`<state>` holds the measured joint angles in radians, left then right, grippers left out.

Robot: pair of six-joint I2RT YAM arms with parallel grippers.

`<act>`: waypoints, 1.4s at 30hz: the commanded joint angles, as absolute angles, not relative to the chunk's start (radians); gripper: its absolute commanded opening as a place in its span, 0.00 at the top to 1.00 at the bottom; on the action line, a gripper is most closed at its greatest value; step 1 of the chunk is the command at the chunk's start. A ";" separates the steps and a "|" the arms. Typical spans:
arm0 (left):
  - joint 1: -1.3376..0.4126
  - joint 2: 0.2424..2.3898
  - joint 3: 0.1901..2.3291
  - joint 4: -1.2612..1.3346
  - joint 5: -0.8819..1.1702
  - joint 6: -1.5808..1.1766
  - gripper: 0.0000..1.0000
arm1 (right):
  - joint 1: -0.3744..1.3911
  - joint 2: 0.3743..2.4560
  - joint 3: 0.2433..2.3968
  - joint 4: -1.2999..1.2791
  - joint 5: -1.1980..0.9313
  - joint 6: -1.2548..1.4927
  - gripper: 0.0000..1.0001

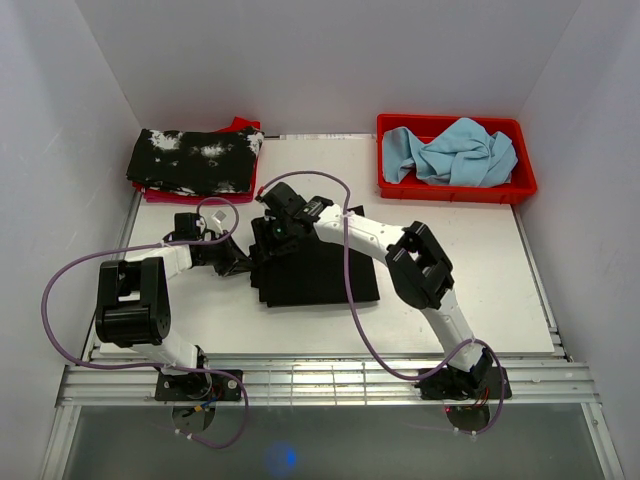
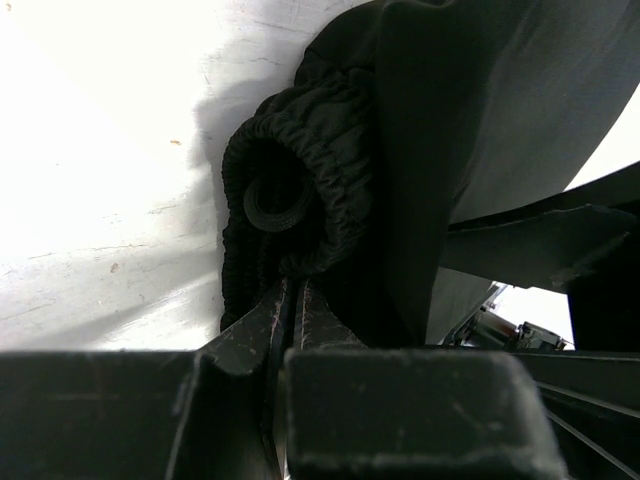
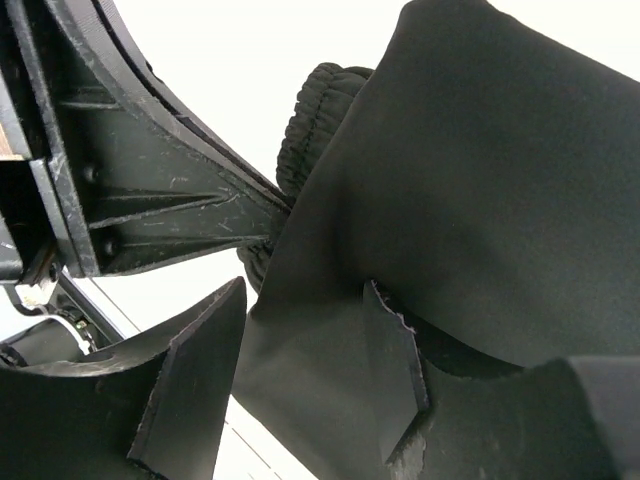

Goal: Fold and stack the trousers
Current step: Fold the trousers

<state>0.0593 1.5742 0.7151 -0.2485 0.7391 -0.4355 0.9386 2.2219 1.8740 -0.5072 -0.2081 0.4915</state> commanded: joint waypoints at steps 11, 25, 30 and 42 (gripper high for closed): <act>0.021 1.582 0.735 -0.213 0.732 -0.462 1.00 | 0.943 2.238 1.954 -0.483 -0.236 0.491 0.92; 0.020 1.577 0.709 -0.206 0.730 -0.463 1.00 | 0.936 2.275 2.068 -0.469 -0.225 0.515 0.92; 0.020 1.568 0.709 -0.206 0.723 -0.465 1.00 | 0.930 2.312 2.054 -0.462 -0.238 0.511 0.92; 0.052 1.532 0.781 -0.407 0.678 -0.359 0.74 | 0.881 2.376 2.003 -0.330 -0.362 0.494 0.92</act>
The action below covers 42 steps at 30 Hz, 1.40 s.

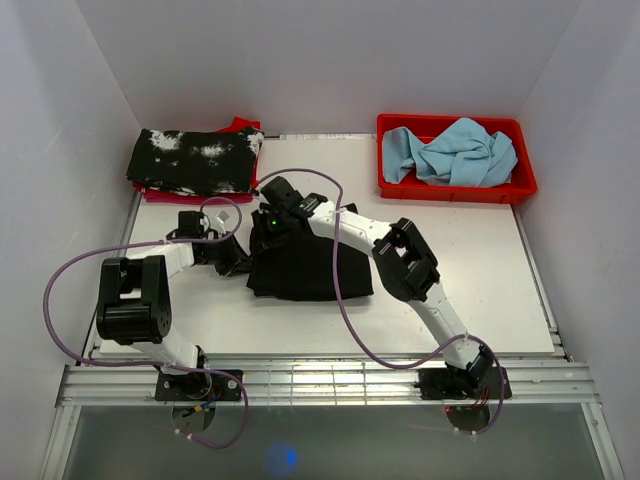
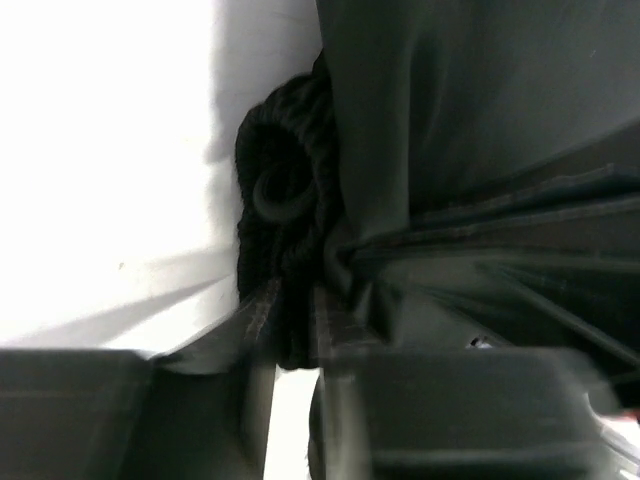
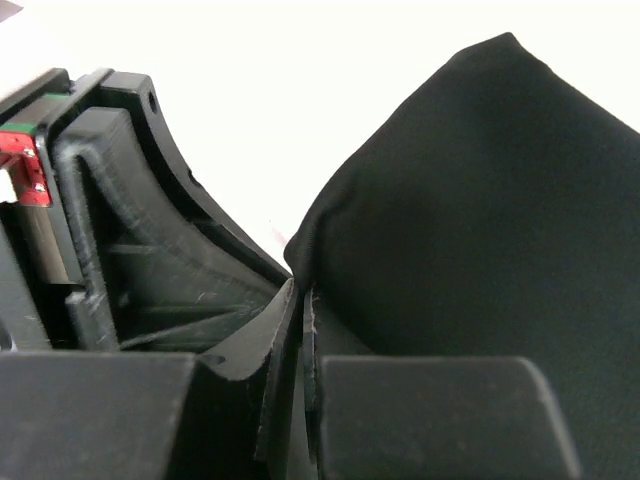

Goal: Fold and stack the trousers
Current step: Fold the trousers

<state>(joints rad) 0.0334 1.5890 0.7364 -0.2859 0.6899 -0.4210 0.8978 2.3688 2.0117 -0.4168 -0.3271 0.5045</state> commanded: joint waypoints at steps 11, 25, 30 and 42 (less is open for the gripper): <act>0.293 1.315 0.907 -0.623 1.033 -0.055 0.55 | 0.861 2.401 2.003 -0.261 -0.449 0.523 0.92; 0.038 1.434 0.701 -0.135 1.003 -0.463 0.80 | 0.854 2.378 2.002 -0.225 -0.476 0.531 0.92; 0.038 1.537 0.667 -0.080 0.939 -0.517 0.83 | 0.830 2.332 1.962 -0.225 -0.480 0.512 0.76; 0.040 1.658 0.638 -0.044 0.862 -0.574 0.87 | 0.625 2.028 1.700 -0.317 -0.650 0.347 0.10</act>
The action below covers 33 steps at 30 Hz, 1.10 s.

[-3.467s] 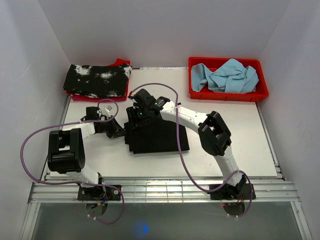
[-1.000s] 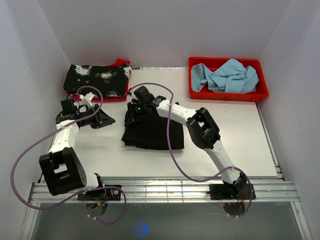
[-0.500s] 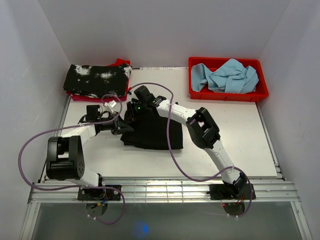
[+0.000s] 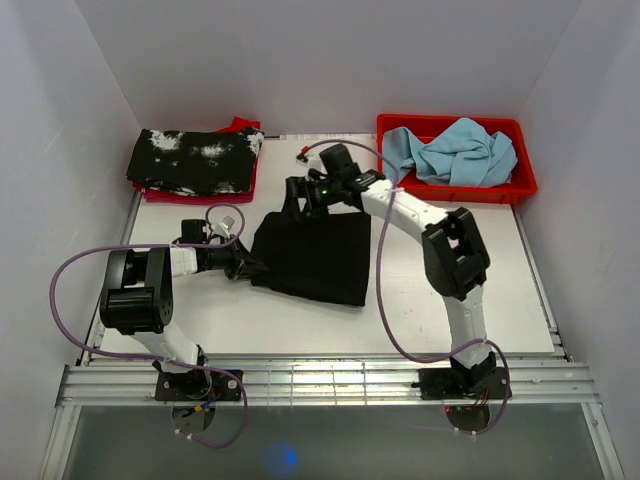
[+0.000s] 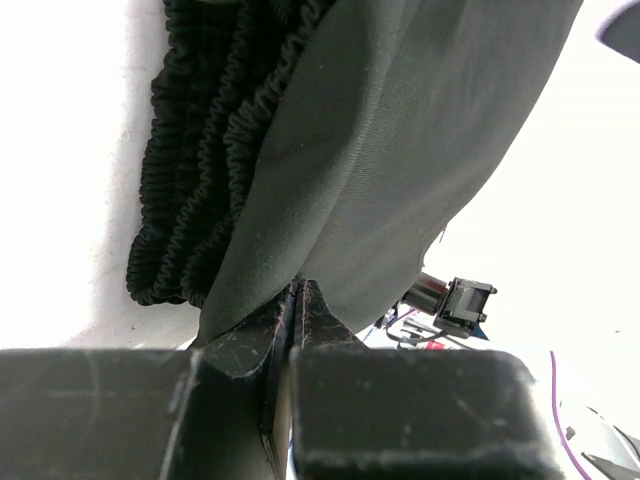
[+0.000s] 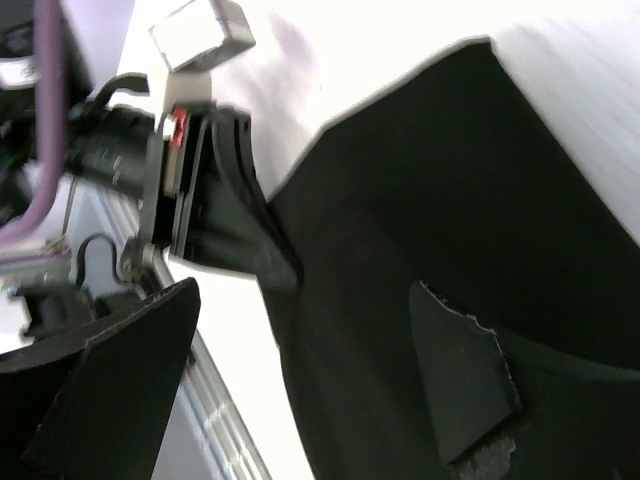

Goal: Fold and stack the trousers
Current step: Fold the trousers

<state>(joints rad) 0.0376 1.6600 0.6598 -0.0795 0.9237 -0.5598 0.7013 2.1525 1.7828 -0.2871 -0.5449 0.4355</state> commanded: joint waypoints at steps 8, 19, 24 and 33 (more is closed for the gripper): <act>0.038 1.626 0.641 -0.026 0.870 -0.583 0.86 | 0.437 1.836 1.318 -0.370 -0.942 0.276 0.00; 0.038 1.598 0.611 -0.081 0.830 -0.581 0.86 | 0.402 2.090 1.346 -0.335 -0.845 0.075 0.39; 0.037 1.537 0.678 -0.136 0.888 -0.508 0.79 | 0.402 2.138 1.569 -0.511 -0.903 -0.076 0.40; -0.018 1.476 0.998 -0.175 0.970 -0.494 0.49 | 0.391 1.938 1.586 -0.404 -1.018 0.069 0.18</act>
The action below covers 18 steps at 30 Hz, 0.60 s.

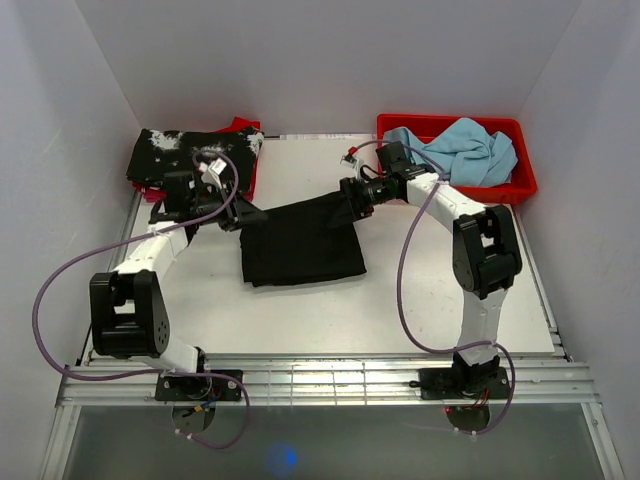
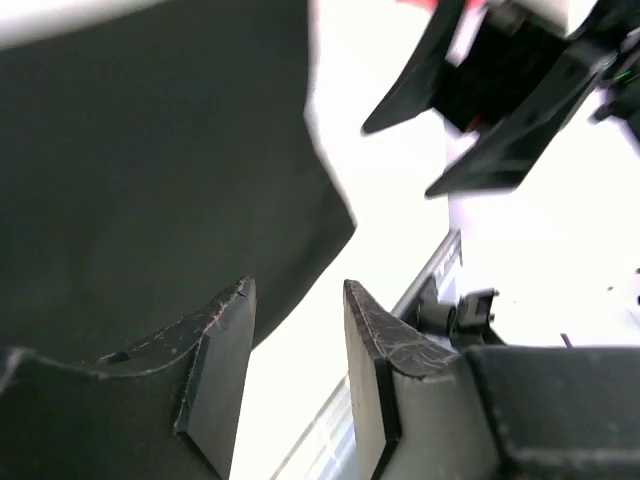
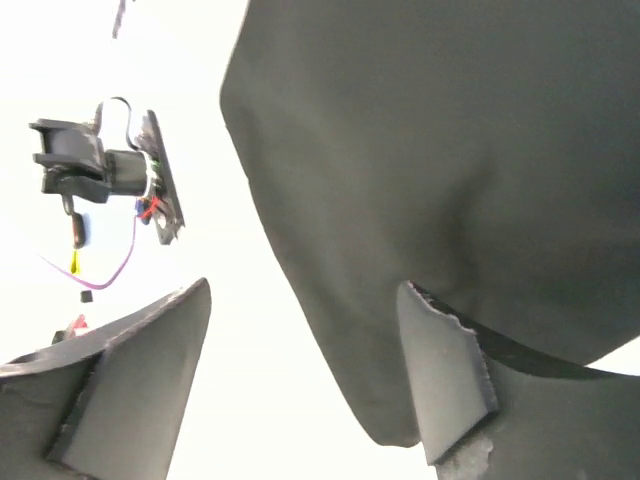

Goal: Fold and stack the trousers
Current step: Fold the trousers

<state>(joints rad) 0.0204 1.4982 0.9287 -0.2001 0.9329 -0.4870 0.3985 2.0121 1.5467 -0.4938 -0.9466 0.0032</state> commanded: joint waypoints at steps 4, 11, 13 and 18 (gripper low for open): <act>-0.032 1.586 0.976 0.013 0.969 -0.627 0.48 | 0.393 2.009 1.549 -0.144 -1.078 0.317 0.13; -0.031 1.911 1.035 0.135 0.991 -0.703 0.50 | 0.399 2.268 1.646 0.078 -1.069 0.563 0.14; -0.029 2.000 1.069 0.124 0.977 -0.686 0.51 | 0.399 2.325 1.664 0.075 -1.033 0.554 0.13; -0.005 2.108 1.103 0.092 0.965 -0.651 0.51 | 0.394 2.370 1.655 -0.009 -0.982 0.479 0.13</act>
<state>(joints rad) -0.0162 2.0602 1.0828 0.1062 1.0279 -0.7052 0.3939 2.3512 1.6451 0.0326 -1.0801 0.5274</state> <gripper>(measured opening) 0.487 0.865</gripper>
